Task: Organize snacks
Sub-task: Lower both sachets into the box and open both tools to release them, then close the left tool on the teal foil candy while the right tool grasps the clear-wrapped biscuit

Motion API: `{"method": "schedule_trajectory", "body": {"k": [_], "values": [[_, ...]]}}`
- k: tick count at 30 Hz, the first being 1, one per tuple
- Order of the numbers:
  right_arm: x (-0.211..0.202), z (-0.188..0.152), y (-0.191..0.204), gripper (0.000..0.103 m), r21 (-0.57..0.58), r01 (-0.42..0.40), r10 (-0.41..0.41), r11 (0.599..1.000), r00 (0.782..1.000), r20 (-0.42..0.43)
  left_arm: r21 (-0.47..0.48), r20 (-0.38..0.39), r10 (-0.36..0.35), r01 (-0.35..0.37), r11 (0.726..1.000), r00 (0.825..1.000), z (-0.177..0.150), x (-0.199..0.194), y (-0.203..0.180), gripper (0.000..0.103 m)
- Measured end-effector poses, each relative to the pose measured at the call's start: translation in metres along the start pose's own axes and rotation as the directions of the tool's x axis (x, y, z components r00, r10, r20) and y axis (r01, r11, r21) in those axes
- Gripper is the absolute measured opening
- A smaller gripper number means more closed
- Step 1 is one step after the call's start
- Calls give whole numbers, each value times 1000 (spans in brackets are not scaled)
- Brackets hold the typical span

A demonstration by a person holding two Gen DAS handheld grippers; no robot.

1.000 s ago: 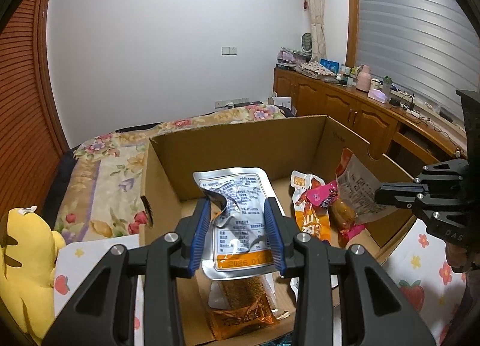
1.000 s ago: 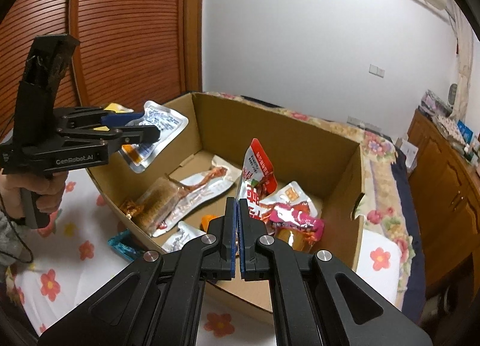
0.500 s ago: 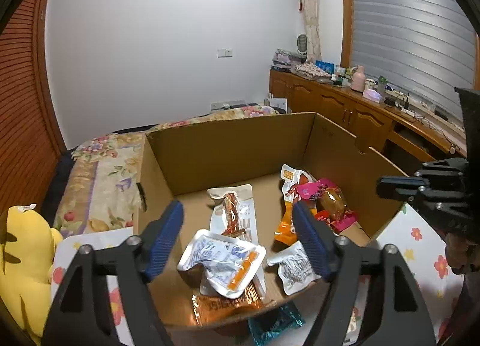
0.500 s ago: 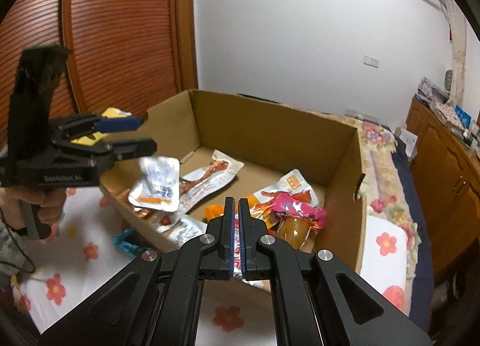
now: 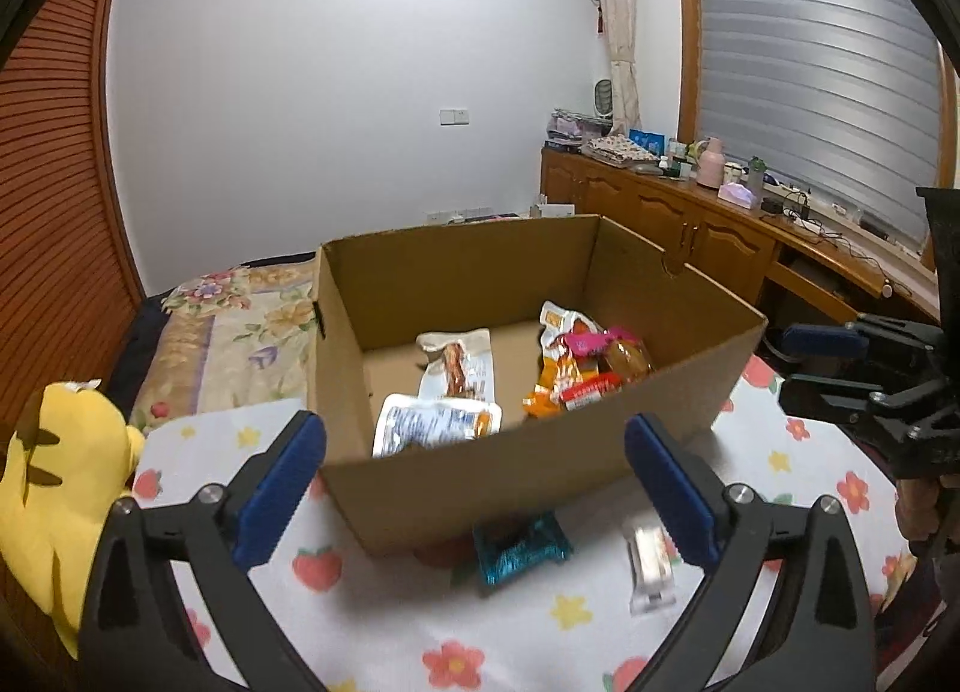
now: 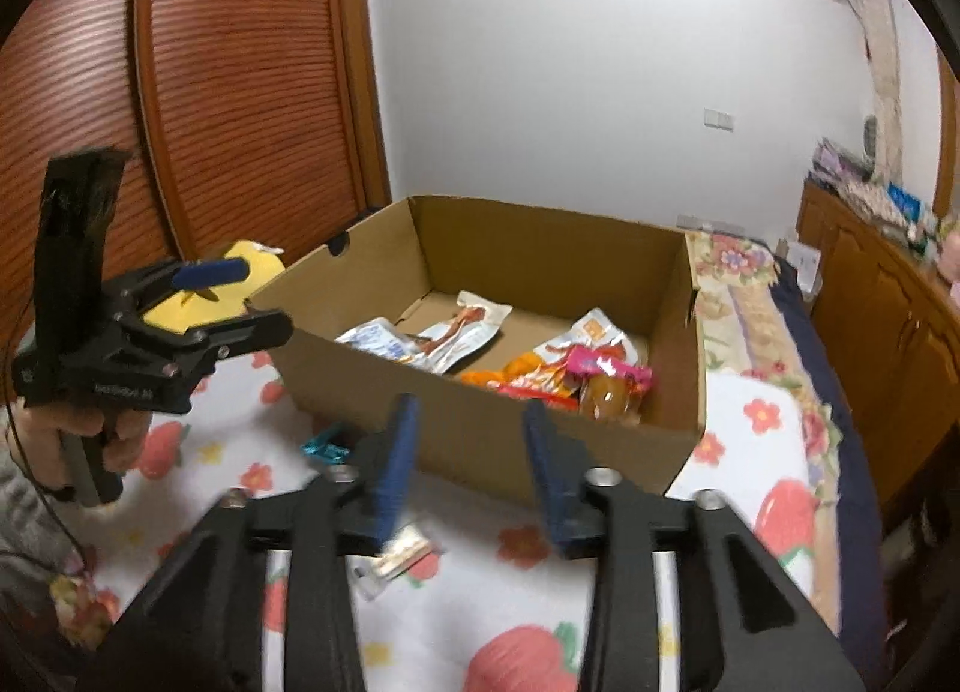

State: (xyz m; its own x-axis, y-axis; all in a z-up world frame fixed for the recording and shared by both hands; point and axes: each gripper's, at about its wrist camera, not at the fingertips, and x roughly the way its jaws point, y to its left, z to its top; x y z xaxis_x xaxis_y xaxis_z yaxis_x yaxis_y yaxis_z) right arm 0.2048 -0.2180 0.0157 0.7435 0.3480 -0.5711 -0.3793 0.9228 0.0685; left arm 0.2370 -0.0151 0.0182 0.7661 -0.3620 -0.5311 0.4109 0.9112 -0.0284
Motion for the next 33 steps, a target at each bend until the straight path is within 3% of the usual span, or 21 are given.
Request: {"method": "schedule_trajectory", "body": {"k": [2,6,12,24,27,33], "values": [[-5,-5,3,76,18,15,-15,1000,1000,10,-11,-8,0,0,1000,1000,-7,-3,1,101],[-9,-14,4,88,52,37,-37,998,999,10,-18,-15,10,-10,1000,1000,-22,-10,2,101],[-5,-30,7,88,42,85,-85,995,996,3,-17,-40,33,-34,999,999,-41,-13,2,101],[35,-61,25,87,44,35,-31,998,996,-88,-32,-102,26,-30,999,994,-76,-12,-3,101],[49,-66,29,80,34,36,-32,999,992,-122,-43,-113,26,-31,999,993,-81,-10,1,101],[71,-72,30,57,43,24,-15,999,980,-197,-64,-133,22,-31,997,991,-89,-5,5,101]]}}
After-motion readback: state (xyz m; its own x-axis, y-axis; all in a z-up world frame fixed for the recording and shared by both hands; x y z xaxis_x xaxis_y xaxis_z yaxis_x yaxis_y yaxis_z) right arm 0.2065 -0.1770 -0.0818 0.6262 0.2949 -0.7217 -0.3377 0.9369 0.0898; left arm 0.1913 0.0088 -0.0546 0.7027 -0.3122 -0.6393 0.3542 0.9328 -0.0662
